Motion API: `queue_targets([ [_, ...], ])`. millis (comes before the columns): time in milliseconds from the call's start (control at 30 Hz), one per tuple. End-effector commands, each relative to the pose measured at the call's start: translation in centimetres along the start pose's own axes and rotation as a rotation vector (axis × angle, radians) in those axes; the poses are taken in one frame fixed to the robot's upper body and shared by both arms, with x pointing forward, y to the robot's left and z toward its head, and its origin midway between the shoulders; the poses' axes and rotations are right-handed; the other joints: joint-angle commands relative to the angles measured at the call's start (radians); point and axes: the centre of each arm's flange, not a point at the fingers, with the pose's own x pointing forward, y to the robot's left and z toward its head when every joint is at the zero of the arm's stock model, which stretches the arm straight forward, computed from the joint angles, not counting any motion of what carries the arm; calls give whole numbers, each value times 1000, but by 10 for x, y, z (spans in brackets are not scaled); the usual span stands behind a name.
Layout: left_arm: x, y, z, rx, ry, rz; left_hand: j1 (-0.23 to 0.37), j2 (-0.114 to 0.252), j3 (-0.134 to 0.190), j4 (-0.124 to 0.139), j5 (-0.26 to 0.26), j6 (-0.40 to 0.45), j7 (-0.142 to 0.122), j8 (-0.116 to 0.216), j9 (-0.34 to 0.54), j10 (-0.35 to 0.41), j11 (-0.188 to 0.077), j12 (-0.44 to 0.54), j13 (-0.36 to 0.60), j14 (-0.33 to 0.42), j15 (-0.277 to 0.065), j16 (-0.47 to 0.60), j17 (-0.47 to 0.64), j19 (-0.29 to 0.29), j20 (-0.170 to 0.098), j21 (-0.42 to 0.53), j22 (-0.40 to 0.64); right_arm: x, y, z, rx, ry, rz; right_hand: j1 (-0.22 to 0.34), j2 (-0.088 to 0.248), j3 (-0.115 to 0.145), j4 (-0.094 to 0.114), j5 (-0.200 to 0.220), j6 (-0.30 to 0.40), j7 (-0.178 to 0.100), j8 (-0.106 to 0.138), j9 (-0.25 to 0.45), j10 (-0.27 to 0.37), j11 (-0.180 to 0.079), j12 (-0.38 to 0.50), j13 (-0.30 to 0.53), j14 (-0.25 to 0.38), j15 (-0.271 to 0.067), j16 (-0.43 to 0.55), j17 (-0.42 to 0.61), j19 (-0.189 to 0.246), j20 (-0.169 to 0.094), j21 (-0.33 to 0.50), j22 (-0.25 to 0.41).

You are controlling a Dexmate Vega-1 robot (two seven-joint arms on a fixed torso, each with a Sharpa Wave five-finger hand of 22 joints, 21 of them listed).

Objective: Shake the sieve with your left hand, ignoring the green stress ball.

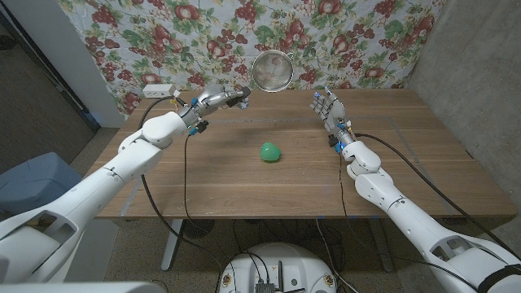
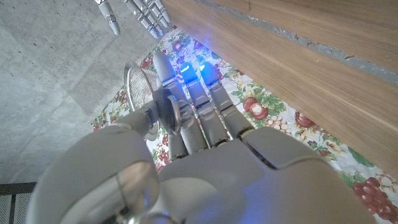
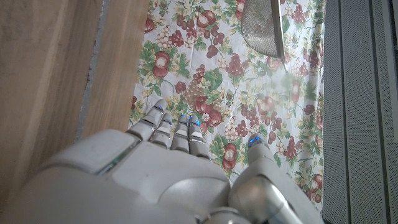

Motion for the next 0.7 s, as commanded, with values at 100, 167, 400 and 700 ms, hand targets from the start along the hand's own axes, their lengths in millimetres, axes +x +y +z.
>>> queue_targets([
  [100, 1, 1, -1, 13, 60, 42, 0, 16, 5, 10, 6, 21, -16, 0, 1, 25, -50, 2, 2, -1, -114, 0, 2, 0, -28, 8, -1, 2, -3, -1, 4, 1, -2, 2, 14, 7, 1, -1, 7, -3, 4, 4, 6, 7, 6, 2, 0, -1, 4, 2, 11, -1, -4, 5],
  [167, 1, 1, -1, 10, 91, 56, 0, 17, 5, 10, 7, 24, -12, 0, 0, 30, -49, 3, 0, -1, -115, 0, 2, 1, -29, 8, -1, 2, -3, -1, 4, 1, -3, 2, 14, 7, 1, -1, 7, -3, 4, 4, 6, 6, 6, 2, 0, 0, 4, 1, 11, -1, -4, 5],
  [400, -1, 0, -5, -22, 231, 89, 3, 22, 7, 7, 8, 30, -1, 4, 2, 41, -45, 6, -2, 8, -116, 4, 2, 9, -37, 12, -2, 2, -4, -1, 2, 2, -4, 1, 14, 7, 1, -1, 7, -3, 4, 4, 6, 4, 6, 2, 0, 0, 4, 1, 13, -1, -8, 5],
  [700, -2, 0, -12, -107, 450, 92, 7, 27, 10, 1, 8, 35, 16, 5, 0, 48, -40, 6, -9, 17, -117, 7, 2, 19, -34, 17, -2, 2, -5, 0, 3, 2, -2, 1, 14, 7, 1, -1, 8, -2, 5, 4, 7, 3, 6, 2, 0, 0, 4, 0, 14, 0, -12, 6],
])
